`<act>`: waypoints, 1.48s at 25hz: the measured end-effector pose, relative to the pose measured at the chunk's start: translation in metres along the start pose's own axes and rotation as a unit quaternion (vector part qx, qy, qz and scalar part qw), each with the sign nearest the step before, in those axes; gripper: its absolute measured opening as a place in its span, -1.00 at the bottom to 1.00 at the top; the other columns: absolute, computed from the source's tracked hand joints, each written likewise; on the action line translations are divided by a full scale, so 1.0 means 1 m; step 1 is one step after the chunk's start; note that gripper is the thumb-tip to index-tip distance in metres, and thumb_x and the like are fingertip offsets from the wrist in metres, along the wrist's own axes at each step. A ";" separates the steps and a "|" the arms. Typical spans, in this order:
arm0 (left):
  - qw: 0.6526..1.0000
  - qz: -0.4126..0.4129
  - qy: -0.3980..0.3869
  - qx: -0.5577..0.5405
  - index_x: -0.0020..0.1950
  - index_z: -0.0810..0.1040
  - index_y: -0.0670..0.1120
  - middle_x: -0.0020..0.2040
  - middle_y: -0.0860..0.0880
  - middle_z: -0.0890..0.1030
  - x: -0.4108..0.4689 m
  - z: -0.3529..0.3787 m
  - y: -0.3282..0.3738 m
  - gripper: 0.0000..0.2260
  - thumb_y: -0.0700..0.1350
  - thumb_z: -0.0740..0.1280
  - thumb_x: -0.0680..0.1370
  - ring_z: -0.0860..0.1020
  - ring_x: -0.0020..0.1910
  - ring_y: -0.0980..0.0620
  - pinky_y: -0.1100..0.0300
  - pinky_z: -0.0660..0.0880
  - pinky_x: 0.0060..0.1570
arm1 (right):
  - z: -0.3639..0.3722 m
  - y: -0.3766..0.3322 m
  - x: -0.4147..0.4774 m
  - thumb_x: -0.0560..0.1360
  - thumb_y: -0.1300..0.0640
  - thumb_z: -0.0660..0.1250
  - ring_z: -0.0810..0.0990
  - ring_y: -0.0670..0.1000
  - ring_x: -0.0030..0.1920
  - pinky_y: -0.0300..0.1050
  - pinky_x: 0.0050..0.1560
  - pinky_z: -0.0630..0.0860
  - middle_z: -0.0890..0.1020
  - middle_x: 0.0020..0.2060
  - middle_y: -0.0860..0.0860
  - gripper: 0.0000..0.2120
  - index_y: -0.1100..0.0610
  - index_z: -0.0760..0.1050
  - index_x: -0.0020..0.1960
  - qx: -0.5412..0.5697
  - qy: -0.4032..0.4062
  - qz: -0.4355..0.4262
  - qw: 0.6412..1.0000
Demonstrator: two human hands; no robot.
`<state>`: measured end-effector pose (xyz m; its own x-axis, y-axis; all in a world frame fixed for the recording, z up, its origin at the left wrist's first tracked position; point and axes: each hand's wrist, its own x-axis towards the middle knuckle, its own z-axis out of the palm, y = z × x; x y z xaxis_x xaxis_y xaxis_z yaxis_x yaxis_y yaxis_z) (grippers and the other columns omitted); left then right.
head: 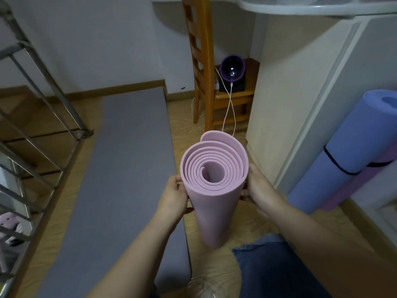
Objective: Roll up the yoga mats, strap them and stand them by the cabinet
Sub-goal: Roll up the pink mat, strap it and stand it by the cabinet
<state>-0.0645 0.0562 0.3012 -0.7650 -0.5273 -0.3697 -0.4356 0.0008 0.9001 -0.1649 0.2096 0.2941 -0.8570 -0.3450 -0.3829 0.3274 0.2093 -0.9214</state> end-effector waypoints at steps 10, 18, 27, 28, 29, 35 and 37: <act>0.977 -0.110 -0.169 0.074 0.30 0.48 0.02 0.22 -0.11 0.53 -0.034 -0.022 0.068 -0.25 0.50 0.02 0.37 0.49 0.21 -0.14 -0.09 0.54 0.07 | -0.020 -0.063 -0.030 0.21 -0.36 0.44 0.39 0.23 0.33 0.44 0.08 0.47 0.46 0.30 0.11 -0.16 -0.05 0.34 0.39 -0.049 -0.212 0.068 0.974; 0.978 -0.109 -0.138 0.111 0.19 0.51 -0.04 0.01 -0.10 0.62 -0.022 -0.008 0.077 -0.61 0.18 0.32 0.49 0.60 -0.04 -0.11 0.05 0.61 -0.12 | -0.009 -0.063 -0.014 0.38 -0.01 0.47 0.48 0.21 0.21 0.33 -0.16 0.60 0.54 0.18 0.10 -0.41 -0.08 0.34 0.35 -0.115 -0.153 0.072 0.979; 0.977 -0.126 -0.161 0.057 0.11 0.59 -0.07 -0.07 -0.08 0.68 -0.010 -0.018 0.069 -0.72 0.06 0.34 0.51 0.63 -0.11 -0.03 0.15 0.60 -0.23 | -0.009 -0.064 -0.008 0.32 -0.05 0.46 0.46 0.21 0.27 0.36 0.03 0.54 0.52 0.22 0.12 -0.37 -0.03 0.36 0.35 -0.093 -0.219 0.098 0.966; 0.973 -0.134 -0.182 0.043 0.11 0.59 -0.08 -0.08 -0.08 0.68 -0.012 -0.021 0.067 -0.73 0.05 0.35 0.51 0.62 -0.13 -0.01 0.15 0.60 -0.25 | -0.011 -0.069 -0.011 0.31 -0.05 0.48 0.47 0.21 0.26 0.35 0.07 0.53 0.54 0.20 0.13 -0.37 -0.01 0.38 0.33 -0.115 -0.233 0.102 0.960; 0.968 -0.147 -0.200 0.026 0.11 0.59 -0.09 -0.09 -0.08 0.67 -0.014 -0.024 0.068 -0.73 0.04 0.35 0.51 0.62 -0.15 -0.01 0.13 0.62 -0.24 | -0.013 -0.077 -0.012 0.30 -0.04 0.49 0.51 0.21 0.23 0.36 0.13 0.49 0.57 0.16 0.14 -0.40 0.02 0.41 0.29 -0.139 -0.252 0.112 0.951; 0.950 -0.200 -0.239 0.008 0.21 0.54 -0.15 0.01 -0.21 0.62 -0.009 -0.025 0.071 -0.60 0.07 0.37 0.49 0.60 -0.04 -0.14 -0.08 0.58 -0.05 | -0.009 -0.106 -0.014 0.26 0.00 0.42 0.62 0.24 0.03 0.38 0.25 0.38 0.61 -0.02 0.25 -0.43 0.17 0.43 0.22 -0.217 -0.308 0.158 0.913; 0.944 -0.202 -0.260 0.000 0.21 0.55 -0.14 0.07 -0.24 0.63 -0.006 -0.023 0.071 -0.51 0.09 0.44 0.37 0.60 0.02 -0.19 -0.12 0.57 -0.01 | -0.009 -0.102 -0.013 0.36 0.06 0.42 0.64 0.26 0.03 0.37 0.22 0.43 0.65 -0.02 0.26 -0.54 0.18 0.43 0.21 -0.234 -0.292 0.144 0.916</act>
<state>-0.0802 0.0393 0.3730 -0.6660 0.0033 -0.7459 -0.7416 -0.1102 0.6617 -0.1907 0.2008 0.3938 -0.3573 -0.6164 -0.7018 0.1819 0.6910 -0.6996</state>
